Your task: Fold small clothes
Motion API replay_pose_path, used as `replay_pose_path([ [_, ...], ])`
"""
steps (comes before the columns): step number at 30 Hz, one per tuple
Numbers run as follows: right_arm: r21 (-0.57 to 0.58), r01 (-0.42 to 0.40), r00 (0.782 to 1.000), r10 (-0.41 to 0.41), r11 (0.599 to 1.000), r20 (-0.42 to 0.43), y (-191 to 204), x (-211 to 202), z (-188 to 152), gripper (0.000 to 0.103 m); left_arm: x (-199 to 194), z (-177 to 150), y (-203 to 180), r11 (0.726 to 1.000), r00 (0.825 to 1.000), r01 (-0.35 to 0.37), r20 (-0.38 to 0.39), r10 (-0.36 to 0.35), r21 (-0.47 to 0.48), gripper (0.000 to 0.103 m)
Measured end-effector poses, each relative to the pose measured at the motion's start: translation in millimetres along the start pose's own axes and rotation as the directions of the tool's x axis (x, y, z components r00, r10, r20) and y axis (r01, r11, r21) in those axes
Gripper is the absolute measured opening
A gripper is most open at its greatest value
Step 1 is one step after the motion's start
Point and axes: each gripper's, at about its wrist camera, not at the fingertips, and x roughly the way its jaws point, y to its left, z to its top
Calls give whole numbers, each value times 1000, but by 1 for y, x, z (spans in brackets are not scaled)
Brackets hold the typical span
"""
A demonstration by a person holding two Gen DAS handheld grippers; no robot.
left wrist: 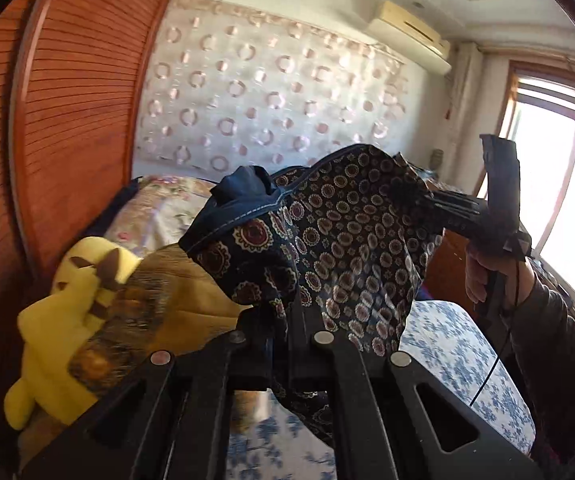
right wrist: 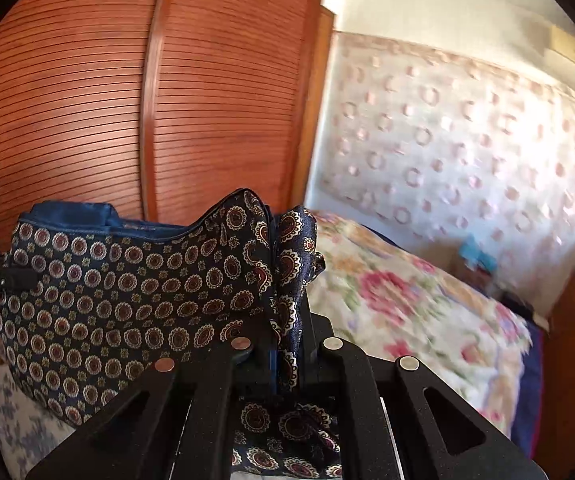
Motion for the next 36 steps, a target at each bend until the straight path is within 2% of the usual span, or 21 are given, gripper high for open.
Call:
replay_pose_path([
  [5, -72, -72, 997, 70, 995, -34, 15, 72, 22, 6, -3, -16, 49, 994, 997, -80, -13, 79, -74, 5],
  [8, -124, -85, 994, 77, 989, -72, 32, 117, 29, 6, 3, -33, 70, 986, 992, -125, -37, 122, -107, 5],
  [13, -147, -112, 987, 93, 983, -130, 42, 170, 31, 6, 15, -47, 86, 980, 987, -150, -72, 141, -131, 5],
  [17, -107, -129, 982, 112, 986, -151, 39, 189, 34, 8, 16, -53, 83, 978, 983, -175, -84, 166, -116, 5],
  [18, -82, -131, 981, 118, 988, -152, 37, 192, 37, 11, 16, -53, 81, 977, 982, -181, -83, 172, -114, 5],
  [20, -44, -107, 981, 99, 993, -166, 23, 200, 52, 29, 17, -55, 79, 976, 979, -192, -88, 183, -102, 5],
  [21, -24, -83, 983, 78, 996, -165, 18, 203, 55, 43, 18, -53, 79, 975, 977, -201, -93, 192, -99, 5],
  [22, -12, -67, 986, 64, 998, -154, 21, 203, 48, 50, 14, -55, 83, 974, 976, -206, -96, 197, -98, 5],
  [24, 7, -58, 990, 58, 998, -130, 27, 189, 41, 52, 14, -54, 84, 973, 976, -207, -97, 197, -100, 6],
  [26, 42, -83, 988, 87, 996, -127, 23, 178, 33, 52, 14, -51, 86, 970, 971, -227, -94, 218, -86, 12],
  [29, 60, -119, 983, 126, 991, -131, 37, 171, 15, 52, 11, -48, 84, 965, 965, -256, -74, 252, -54, 28],
  [31, 65, -140, 976, 149, 988, -162, 39, 169, 3, 52, 8, -46, 84, 964, 964, -264, -58, 261, -42, 48],
  [32, 66, -149, 971, 159, 987, -181, 41, 172, -1, 52, 7, -45, 84, 963, 963, -266, -49, 264, -35, 51],
  [34, 73, -155, 961, 167, 985, -218, 40, 183, -7, 52, 4, -43, 84, 959, 958, -284, -42, 283, -22, 76],
  [36, 87, -147, 954, 164, 985, -253, 43, 193, -16, 52, -2, -41, 81, 958, 957, -288, -19, 288, -6, 81],
])
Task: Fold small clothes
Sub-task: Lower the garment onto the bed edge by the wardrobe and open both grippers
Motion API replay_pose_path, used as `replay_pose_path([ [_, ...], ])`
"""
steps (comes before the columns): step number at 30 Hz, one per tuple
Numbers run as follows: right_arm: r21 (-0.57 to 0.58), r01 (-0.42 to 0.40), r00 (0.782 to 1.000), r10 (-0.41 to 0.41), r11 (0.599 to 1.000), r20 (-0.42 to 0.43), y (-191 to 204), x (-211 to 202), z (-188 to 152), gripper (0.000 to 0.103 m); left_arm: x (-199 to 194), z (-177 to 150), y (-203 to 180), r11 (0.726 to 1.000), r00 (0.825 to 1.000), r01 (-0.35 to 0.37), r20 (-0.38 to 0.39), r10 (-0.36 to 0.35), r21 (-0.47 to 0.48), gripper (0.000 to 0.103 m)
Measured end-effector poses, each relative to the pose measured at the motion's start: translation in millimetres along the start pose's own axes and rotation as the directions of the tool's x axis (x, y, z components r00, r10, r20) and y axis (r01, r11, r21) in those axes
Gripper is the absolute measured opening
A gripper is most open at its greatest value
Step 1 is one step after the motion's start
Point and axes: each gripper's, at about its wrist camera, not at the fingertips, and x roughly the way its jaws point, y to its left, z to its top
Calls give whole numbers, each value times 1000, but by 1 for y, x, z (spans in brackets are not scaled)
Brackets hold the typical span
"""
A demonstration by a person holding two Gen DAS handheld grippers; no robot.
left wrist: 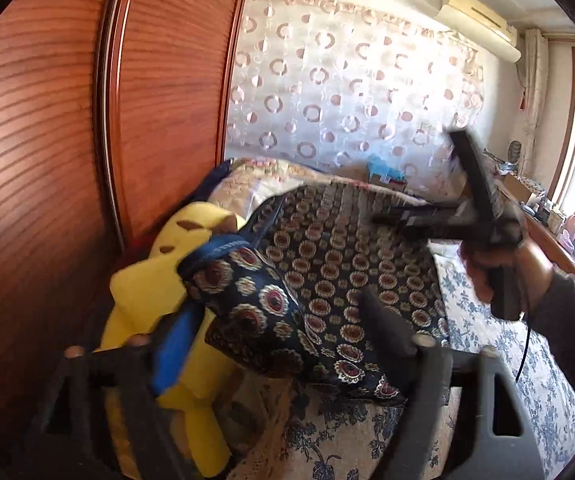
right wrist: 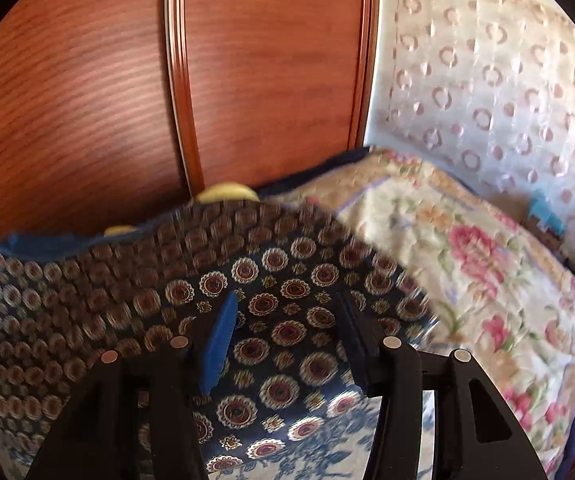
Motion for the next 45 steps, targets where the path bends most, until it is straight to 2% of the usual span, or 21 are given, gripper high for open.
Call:
replay_pose_path([
  [2, 17, 3, 1000, -3, 1000, -1, -2, 3, -1, 53, -5, 2, -2, 1000, 1000, -20, 15, 20, 23, 87],
  [5, 56, 0, 1000, -1, 998, 23, -4, 1, 3, 54, -13, 6, -8, 997, 998, -46, 39, 44, 61, 87],
  [10, 89, 11, 997, -18, 996, 81, 1, -32, -8, 54, -17, 12, -14, 996, 998, -48, 55, 44, 78, 87],
  [13, 103, 18, 992, -30, 995, 121, 10, -65, -26, 54, -20, 12, -24, 994, 997, -63, 60, 58, 91, 87],
  [19, 142, 60, 978, -87, 988, 187, 32, -138, -73, 60, -28, 10, -56, 989, 998, -23, 68, 13, 145, 87],
  [28, 191, 155, 962, -192, 969, 194, 65, -220, -134, 61, -44, 4, -100, 985, 994, 80, 68, -91, 152, 87],
  [29, 197, 163, 960, -201, 967, 197, 67, -226, -138, 62, -46, 4, -104, 984, 993, 88, 69, -100, 156, 87],
  [31, 218, 175, 954, -220, 960, 203, 73, -243, -148, 71, -49, 1, -111, 980, 990, 112, 67, -125, 165, 87],
  [36, 276, 201, 945, -261, 940, 199, 86, -265, -175, 76, -58, -10, -132, 968, 987, 140, 54, -154, 210, 88],
  [38, 294, 209, 942, -273, 933, 197, 94, -274, -183, 81, -61, -12, -139, 963, 985, 149, 53, -164, 224, 88],
  [45, 368, 272, 907, -364, 889, 209, 120, -315, -212, 84, -73, -25, -166, 948, 979, 189, 22, -201, 255, 88],
])
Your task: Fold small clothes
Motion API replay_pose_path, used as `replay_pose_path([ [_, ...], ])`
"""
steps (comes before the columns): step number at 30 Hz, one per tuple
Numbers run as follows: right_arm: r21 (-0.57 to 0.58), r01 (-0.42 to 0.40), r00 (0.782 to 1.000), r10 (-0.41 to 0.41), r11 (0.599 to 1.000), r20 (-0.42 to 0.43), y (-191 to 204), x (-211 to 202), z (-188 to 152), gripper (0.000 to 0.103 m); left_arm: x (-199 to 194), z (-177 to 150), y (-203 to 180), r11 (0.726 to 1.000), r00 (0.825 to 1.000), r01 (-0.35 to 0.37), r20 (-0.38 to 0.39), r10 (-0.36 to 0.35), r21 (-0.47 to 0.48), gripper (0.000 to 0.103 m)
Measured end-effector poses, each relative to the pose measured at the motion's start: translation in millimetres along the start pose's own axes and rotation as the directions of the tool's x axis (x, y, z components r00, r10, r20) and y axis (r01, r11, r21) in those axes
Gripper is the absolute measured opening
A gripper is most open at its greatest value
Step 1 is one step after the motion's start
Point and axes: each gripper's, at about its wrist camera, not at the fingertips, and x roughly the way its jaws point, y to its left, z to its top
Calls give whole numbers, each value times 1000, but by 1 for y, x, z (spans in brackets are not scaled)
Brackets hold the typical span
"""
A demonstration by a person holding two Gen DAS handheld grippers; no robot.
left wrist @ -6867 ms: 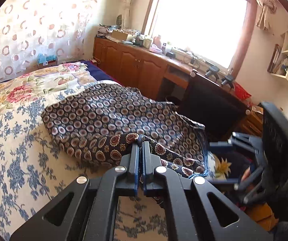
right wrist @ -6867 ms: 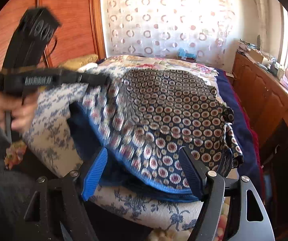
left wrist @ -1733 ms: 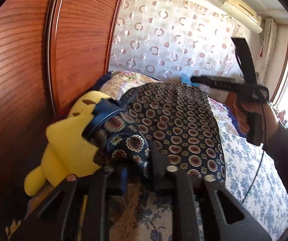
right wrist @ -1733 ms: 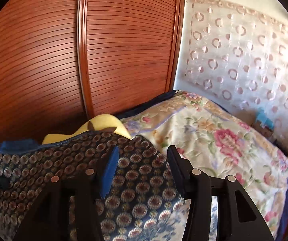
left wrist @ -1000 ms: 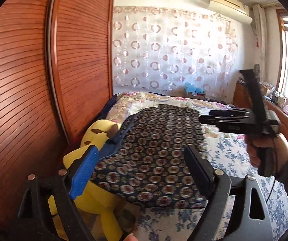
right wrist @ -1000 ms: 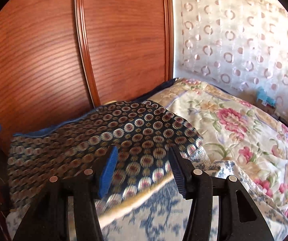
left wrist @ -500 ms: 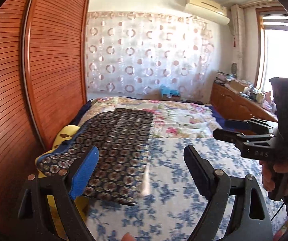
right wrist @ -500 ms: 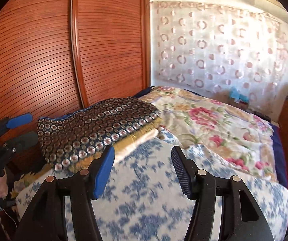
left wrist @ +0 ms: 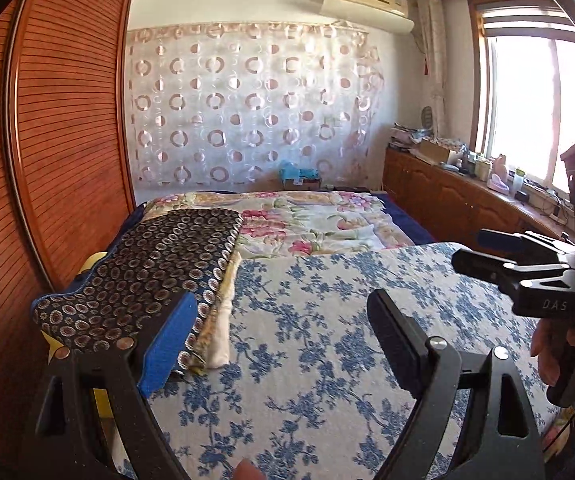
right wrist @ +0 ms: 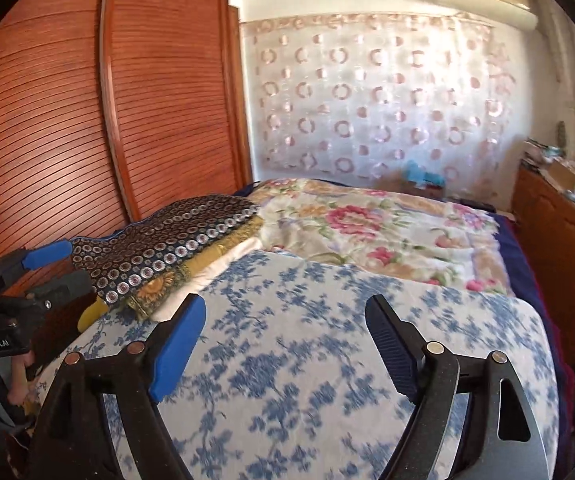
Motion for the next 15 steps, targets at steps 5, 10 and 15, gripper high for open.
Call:
replay_pose_path([
  [5, 44, 57, 998, -58, 997, 23, 4, -33, -14, 84, -1, -2, -18, 1000, 1000, 21, -20, -21, -2, 88],
  [10, 82, 99, 994, -102, 992, 33, 5, -57, -23, 84, -3, -3, -37, 999, 999, 41, -22, -41, -6, 88],
  [15, 124, 120, 990, -128, 985, 57, 5, -81, -26, 84, -10, 3, -52, 999, 999, 49, -14, -50, -6, 88],
])
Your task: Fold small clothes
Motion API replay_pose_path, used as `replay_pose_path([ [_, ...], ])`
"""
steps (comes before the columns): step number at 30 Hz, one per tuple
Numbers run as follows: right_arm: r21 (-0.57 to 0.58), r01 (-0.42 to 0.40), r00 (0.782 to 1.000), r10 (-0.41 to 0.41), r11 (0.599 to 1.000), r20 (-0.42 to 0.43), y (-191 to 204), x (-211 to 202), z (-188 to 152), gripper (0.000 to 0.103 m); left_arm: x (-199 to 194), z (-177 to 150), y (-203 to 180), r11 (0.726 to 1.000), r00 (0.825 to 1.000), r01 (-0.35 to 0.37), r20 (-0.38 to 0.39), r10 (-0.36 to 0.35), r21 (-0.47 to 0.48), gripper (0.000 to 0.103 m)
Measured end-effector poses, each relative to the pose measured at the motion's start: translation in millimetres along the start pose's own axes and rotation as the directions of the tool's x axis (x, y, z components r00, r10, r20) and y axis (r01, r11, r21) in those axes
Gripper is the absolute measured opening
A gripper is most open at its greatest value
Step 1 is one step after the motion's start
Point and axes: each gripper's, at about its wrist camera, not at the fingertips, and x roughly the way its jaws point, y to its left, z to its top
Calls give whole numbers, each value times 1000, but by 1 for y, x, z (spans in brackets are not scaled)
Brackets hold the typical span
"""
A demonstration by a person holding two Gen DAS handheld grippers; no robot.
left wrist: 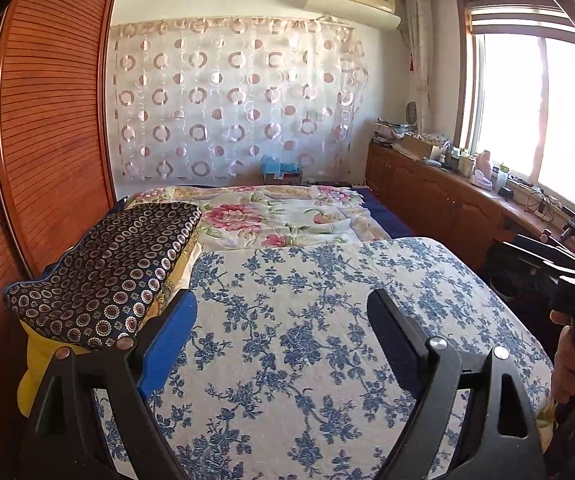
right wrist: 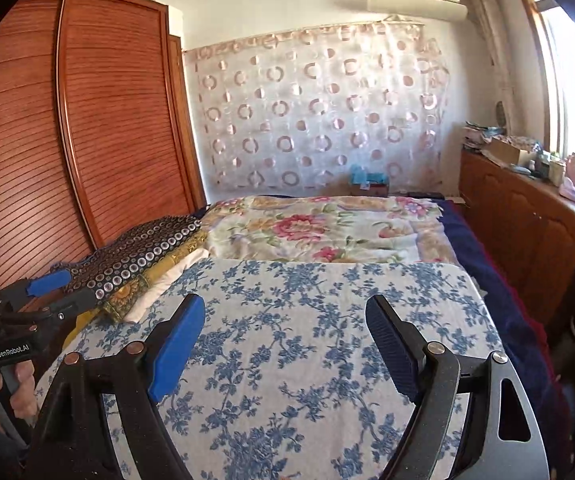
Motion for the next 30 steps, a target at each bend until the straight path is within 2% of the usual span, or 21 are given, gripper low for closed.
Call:
replay_pose_path([
  [10, 30, 39, 996, -41, 999, 85, 2, -45, -4, 84, -34, 25, -12, 999, 996, -45, 77, 43, 21, 88],
  [15, 24, 64, 990, -66, 998, 127, 16, -61, -9, 84, -47, 31, -10, 998, 992, -61, 110, 59, 21, 88],
  [21, 17, 66, 988, -68, 998, 135, 22, -53, -23, 84, -51, 31, -8, 998, 992, -57, 115, 54, 17, 88],
  [30, 24, 69, 989, -72, 997, 131, 14, -47, -26, 84, -53, 31, -8, 998, 992, -59, 114, 57, 15, 88],
])
